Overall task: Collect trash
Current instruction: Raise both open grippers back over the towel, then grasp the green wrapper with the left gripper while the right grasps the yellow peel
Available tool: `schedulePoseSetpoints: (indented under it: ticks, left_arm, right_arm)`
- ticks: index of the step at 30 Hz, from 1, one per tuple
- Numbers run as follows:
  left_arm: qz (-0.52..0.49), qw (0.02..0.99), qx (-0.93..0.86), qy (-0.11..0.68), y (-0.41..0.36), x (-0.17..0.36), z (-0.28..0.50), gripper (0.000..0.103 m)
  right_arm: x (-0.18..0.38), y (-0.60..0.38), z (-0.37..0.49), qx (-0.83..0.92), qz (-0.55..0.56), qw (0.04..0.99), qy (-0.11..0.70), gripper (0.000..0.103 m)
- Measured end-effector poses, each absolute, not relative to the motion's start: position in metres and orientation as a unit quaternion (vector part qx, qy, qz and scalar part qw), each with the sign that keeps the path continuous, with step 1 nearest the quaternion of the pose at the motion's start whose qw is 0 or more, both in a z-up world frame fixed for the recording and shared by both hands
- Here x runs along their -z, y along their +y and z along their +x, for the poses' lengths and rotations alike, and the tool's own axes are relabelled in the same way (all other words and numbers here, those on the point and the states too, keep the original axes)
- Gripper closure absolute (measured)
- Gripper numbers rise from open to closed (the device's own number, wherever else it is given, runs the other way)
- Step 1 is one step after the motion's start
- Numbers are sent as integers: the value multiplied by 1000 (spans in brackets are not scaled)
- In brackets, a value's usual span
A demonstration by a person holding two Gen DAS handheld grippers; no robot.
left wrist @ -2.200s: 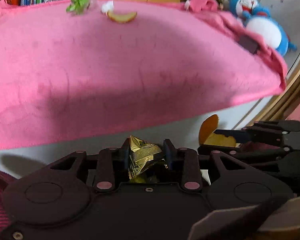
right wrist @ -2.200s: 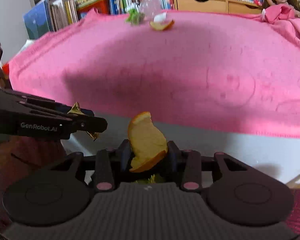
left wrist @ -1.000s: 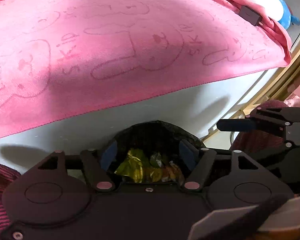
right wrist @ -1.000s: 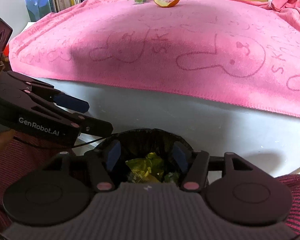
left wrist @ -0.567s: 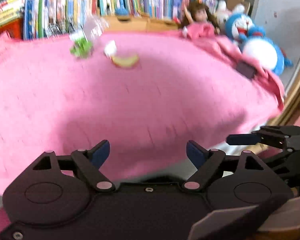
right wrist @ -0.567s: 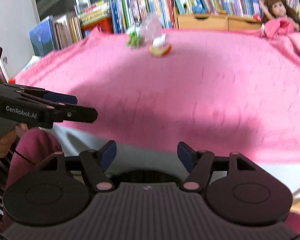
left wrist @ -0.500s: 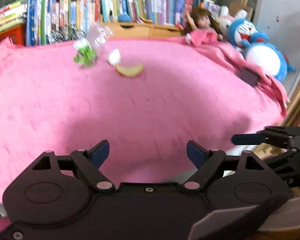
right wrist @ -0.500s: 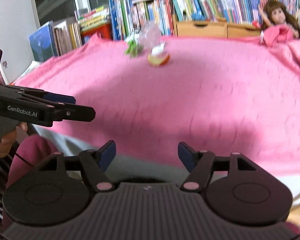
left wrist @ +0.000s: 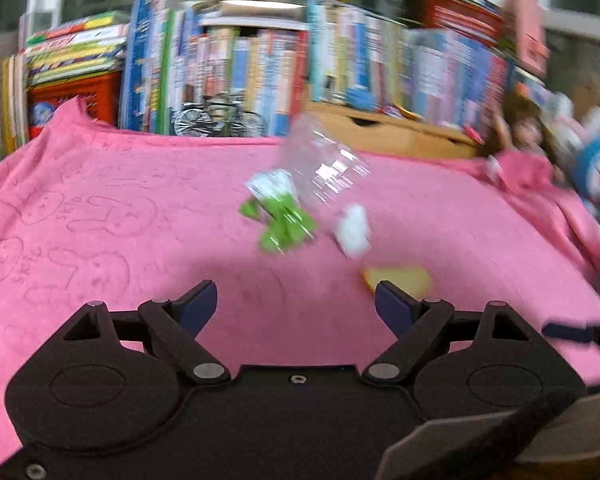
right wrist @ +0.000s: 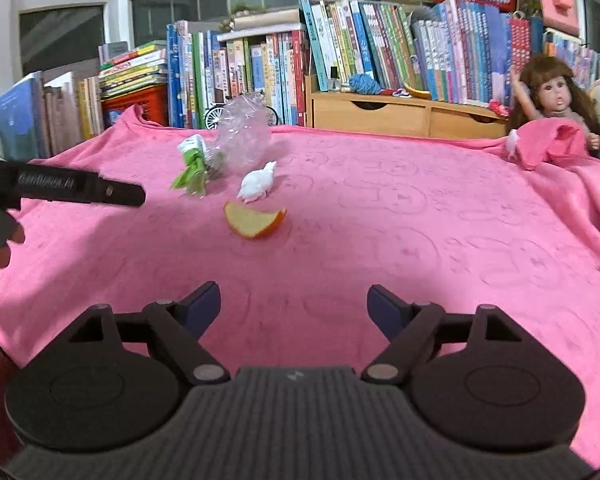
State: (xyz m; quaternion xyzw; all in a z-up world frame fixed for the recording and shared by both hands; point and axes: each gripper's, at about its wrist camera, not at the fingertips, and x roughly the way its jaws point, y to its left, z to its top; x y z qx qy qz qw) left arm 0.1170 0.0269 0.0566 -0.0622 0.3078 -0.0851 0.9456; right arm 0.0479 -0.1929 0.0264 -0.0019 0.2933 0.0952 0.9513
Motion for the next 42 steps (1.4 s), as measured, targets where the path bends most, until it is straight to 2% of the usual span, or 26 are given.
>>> schedulePoseSetpoints:
  ticks: [6,11,17,18,19,21,22,23,25,30,42]
  left_arm:
    - [-161,934,36,318,39,-44,192,15]
    - [-141,932,4,333,27,-26,231,15]
    - [-128,938,9,323,12,-12,241,17]
    - [-129,937,15,325,11,-10,243,21]
    - [-131,935,25,327,9,-8,243,25]
    - [-130,932,34,338,6,-5,245,56]
    - [-124,930,36,343,4,-4,245,62]
    - [-116,931,38,344,2,-3,245,63]
    - [-105,934,39,340,0,-3,241,73]
    - [-94,938,43,330,1,-12,224,79]
    - [-90,950,67,293,11,-38,144,80]
  right_arm:
    - [-10,-160,106,-117,-50,939,319,8]
    - [-5,-151,139,-127,-45,934,332,5]
    - [3,-142,167,-130,-17,931,342,6]
    - [4,-140,169,-127,-23,931,343,9]
    - [4,-139,169,-124,-28,931,342,16]
    - [3,-137,166,-123,-35,933,337,27]
    - [1,-137,165,-124,-36,934,334,36]
    - [0,-138,163,-126,-35,934,333,42]
    - [-4,-140,158,-128,-33,936,327,46]
    - [-8,-148,143,-129,-29,939,316,52]
    - [-17,-170,93,-130,-17,945,299,54]
